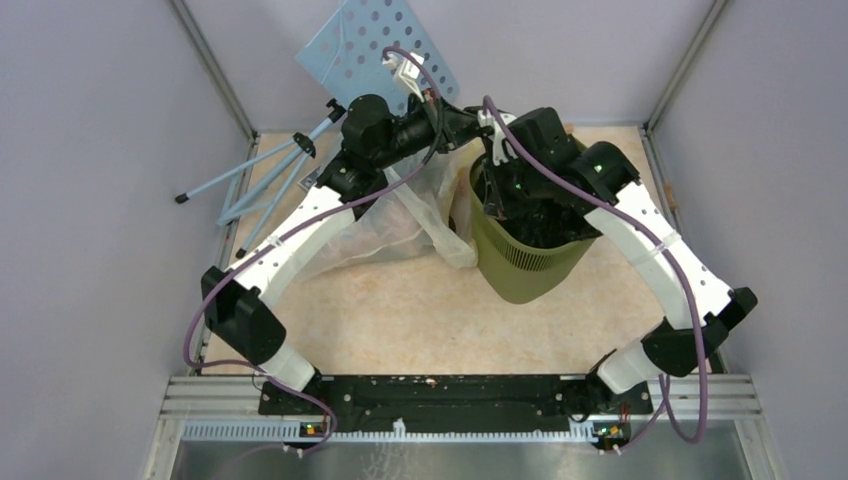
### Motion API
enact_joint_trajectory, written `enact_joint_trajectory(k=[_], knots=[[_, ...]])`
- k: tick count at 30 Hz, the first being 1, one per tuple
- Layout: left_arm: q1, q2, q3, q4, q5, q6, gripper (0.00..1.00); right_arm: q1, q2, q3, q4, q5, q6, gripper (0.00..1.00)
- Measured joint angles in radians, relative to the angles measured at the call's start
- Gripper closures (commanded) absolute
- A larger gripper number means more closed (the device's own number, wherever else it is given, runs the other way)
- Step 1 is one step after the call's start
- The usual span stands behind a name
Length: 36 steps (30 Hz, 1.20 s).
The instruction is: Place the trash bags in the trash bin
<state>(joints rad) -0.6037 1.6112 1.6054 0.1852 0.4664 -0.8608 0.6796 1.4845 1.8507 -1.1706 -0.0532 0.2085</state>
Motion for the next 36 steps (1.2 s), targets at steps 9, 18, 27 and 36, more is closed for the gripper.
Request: enact_joint_trajectory(k=[9, 18, 27, 36], knots=[[0.033, -0.099, -0.056, -0.088, -0.020, 0.020, 1.00, 0.058, 0.033, 0.109, 0.001, 0.031, 0.036, 0.41], [0.033, -0.122, -0.057, -0.124, -0.019, 0.030, 1.00, 0.058, -0.128, 0.143, -0.019, 0.248, 0.020, 0.34], [0.034, -0.149, -0.059, -0.165, -0.019, 0.045, 1.00, 0.058, -0.219, 0.066, -0.038, 0.516, -0.017, 0.23], [0.042, -0.180, -0.059, -0.196, -0.018, 0.057, 1.00, 0.058, -0.218, -0.106, -0.023, 0.576, -0.060, 0.32]])
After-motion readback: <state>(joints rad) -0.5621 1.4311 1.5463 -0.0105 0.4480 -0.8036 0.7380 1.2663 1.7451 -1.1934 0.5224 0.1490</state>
